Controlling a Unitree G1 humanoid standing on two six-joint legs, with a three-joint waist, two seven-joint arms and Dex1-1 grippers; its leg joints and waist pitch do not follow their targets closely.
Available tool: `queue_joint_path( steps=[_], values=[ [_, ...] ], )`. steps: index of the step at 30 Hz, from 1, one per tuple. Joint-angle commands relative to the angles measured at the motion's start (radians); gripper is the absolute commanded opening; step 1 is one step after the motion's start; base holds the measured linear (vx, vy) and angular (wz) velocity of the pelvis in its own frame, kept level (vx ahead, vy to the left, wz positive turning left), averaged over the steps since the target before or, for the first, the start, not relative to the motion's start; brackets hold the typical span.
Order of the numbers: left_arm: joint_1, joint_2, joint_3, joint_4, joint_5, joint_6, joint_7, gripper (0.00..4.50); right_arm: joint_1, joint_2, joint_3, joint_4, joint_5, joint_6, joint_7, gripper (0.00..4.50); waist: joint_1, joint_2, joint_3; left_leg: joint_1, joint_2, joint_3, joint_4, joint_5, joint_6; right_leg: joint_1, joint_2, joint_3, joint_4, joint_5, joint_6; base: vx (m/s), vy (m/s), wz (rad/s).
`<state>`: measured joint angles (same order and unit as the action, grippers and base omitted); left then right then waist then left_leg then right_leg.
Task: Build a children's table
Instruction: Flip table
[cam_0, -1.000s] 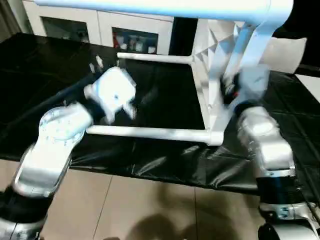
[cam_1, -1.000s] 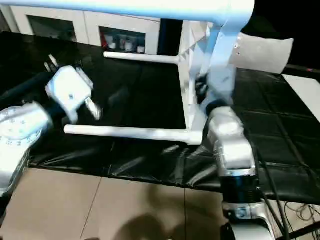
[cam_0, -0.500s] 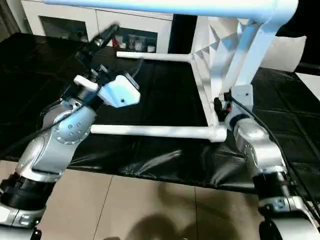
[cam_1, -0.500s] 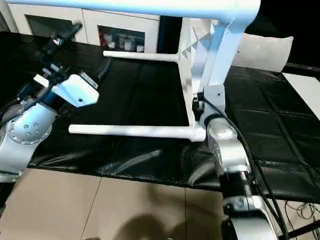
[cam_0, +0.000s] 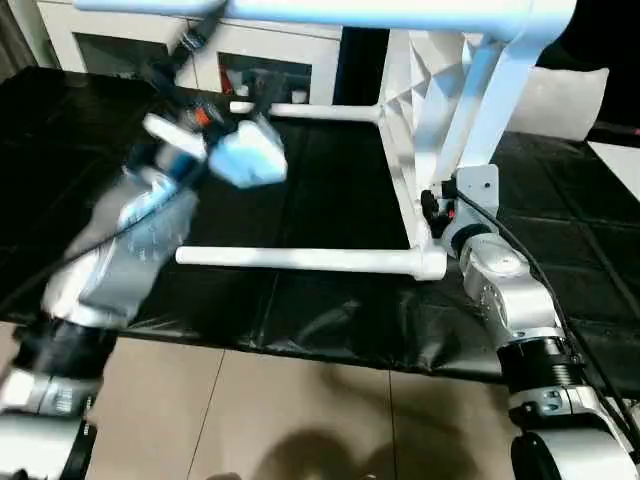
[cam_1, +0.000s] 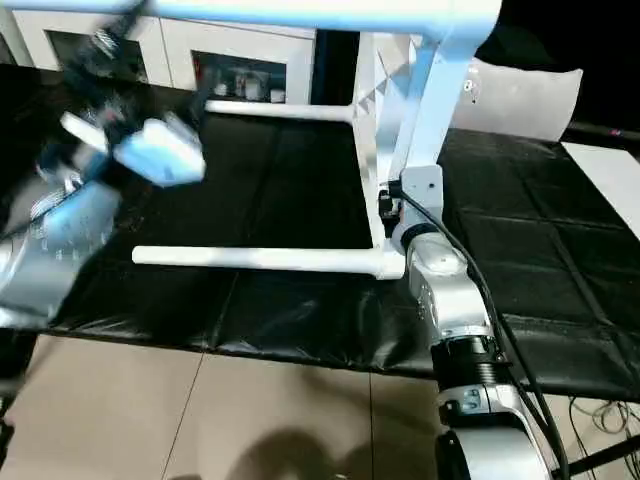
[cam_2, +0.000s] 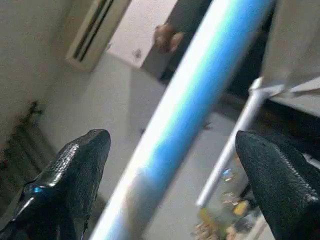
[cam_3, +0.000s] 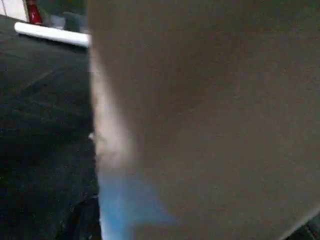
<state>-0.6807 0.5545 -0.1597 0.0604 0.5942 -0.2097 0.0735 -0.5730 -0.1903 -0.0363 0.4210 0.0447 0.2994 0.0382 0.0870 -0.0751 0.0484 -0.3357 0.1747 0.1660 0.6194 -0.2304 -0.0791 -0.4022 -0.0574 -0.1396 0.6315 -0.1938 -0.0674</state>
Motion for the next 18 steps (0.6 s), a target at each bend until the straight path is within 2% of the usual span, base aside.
queue_joint_path(
  steps=[1,4,6,7,8,10,13,16,18],
  values=[
    [-0.048,-0.003,0.023,0.044,0.010,0.018,0.016,4.21,-0.016,-0.034,0.015,-0.002,-0.050,-0.013,-0.003,1.95,0.002,0.017,-0.062,-0.009,0.051,-0.025,-0.069,-0.072,0.001,0.065,-0.103,0.087,-0.084,-0.210,-0.034,0.000,0.000,0.00],
    [-0.105,-0.004,0.026,0.116,-0.004,0.028,0.006,4.14,-0.022,-0.057,0.032,-0.011,-0.079,-0.010,-0.005,1.95,0.005,0.020,-0.062,-0.010,0.052,-0.026,-0.068,-0.068,0.002,0.065,-0.104,0.086,-0.083,-0.209,-0.030,0.000,0.000,0.00],
    [-0.131,-0.007,0.025,0.156,-0.019,0.025,-0.015,3.85,-0.027,-0.071,0.039,-0.019,-0.092,-0.004,-0.005,1.95,0.006,0.020,-0.062,-0.012,0.052,-0.026,-0.068,-0.054,0.007,0.066,-0.105,0.087,-0.082,-0.192,-0.038,0.000,0.000,0.00],
    [-0.140,-0.006,0.020,0.170,-0.017,0.019,-0.020,3.77,-0.030,-0.077,0.042,-0.024,-0.098,-0.002,-0.005,1.95,0.007,0.024,-0.063,-0.012,0.052,-0.026,-0.068,-0.052,0.007,0.067,-0.105,0.087,-0.079,-0.187,-0.041,0.000,0.000,0.00],
    [-0.143,-0.005,0.018,0.176,-0.015,0.016,-0.020,3.73,-0.030,-0.079,0.042,-0.024,-0.101,-0.001,-0.004,1.95,0.006,0.020,-0.064,-0.015,0.052,-0.026,-0.067,-0.042,0.010,0.069,-0.106,0.087,-0.077,-0.177,-0.046,0.000,0.000,0.00],
    [-0.161,-0.008,0.009,0.209,-0.023,0.010,-0.038,3.61,-0.038,-0.100,0.047,-0.038,-0.114,0.014,0.002,1.95,0.011,0.025,-0.066,-0.017,0.050,-0.024,-0.064,-0.010,0.023,0.069,-0.105,0.088,-0.073,-0.139,-0.057,0.000,0.000,0.00],
    [-0.177,-0.014,-0.006,0.239,-0.048,-0.011,-0.086,3.33,-0.057,-0.159,0.072,-0.069,-0.154,0.039,0.022,1.95,0.014,0.025,-0.067,-0.020,0.051,-0.023,-0.062,0.016,0.033,0.069,-0.105,0.089,-0.067,-0.104,-0.070,0.000,0.000,0.00],
    [-0.181,-0.025,-0.012,0.249,-0.079,-0.022,-0.125,3.24,-0.088,-0.222,0.092,-0.090,-0.185,0.054,0.058,1.95,0.021,0.027,-0.071,-0.028,0.046,-0.019,-0.055,0.061,0.061,0.072,-0.101,0.088,-0.058,-0.045,-0.083,0.000,0.000,0.00],
    [-0.171,-0.042,-0.019,0.234,-0.119,-0.028,-0.168,2.88,-0.127,-0.281,0.106,-0.089,-0.213,0.055,0.092,1.95,0.028,0.029,-0.071,-0.030,0.043,-0.016,-0.052,0.067,0.073,0.069,-0.100,0.088,-0.057,-0.050,-0.081,0.000,0.000,0.00]
  ],
)
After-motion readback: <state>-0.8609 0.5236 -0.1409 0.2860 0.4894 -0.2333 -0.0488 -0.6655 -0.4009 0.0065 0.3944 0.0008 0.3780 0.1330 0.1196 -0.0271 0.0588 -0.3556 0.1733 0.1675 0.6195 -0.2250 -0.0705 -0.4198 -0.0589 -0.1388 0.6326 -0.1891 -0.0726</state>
